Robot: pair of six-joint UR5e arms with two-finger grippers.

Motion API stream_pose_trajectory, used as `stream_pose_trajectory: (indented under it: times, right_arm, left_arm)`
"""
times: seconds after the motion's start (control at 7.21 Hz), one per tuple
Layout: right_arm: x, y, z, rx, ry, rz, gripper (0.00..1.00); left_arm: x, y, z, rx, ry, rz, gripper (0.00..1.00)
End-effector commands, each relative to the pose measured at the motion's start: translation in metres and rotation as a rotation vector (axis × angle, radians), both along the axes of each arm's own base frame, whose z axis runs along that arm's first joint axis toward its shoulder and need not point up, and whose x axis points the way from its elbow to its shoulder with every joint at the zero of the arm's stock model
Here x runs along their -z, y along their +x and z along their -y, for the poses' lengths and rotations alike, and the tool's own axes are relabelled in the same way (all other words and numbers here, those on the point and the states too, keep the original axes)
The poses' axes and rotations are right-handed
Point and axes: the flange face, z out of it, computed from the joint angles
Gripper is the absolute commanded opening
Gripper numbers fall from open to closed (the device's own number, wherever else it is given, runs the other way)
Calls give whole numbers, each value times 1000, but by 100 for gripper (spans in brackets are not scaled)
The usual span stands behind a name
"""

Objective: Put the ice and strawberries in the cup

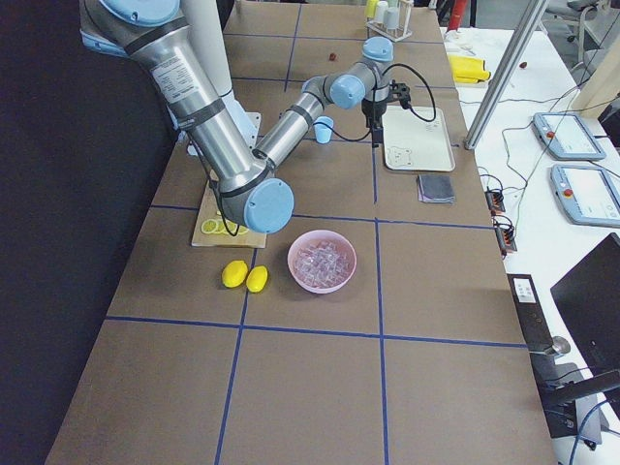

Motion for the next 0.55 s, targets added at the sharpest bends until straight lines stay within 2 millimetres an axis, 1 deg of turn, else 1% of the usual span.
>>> stream_pose_trajectory:
  times: [0.0,0.14,0.28,0.42]
  right_arm:
    - [-92,130,13,87,71,2,99]
    - [-137,178,8,108,104,-30,99]
    - [-185,231,-3,131,132,-64,99]
    - [-234,279,-26,138,129,-90,99]
  left_arm:
    - [16,0,6,4,45,1,100]
    - [18,0,7,4,81,0,100]
    - [18,-1,6,6,103,1,100]
    - [19,-1,8,8,108,2,100]
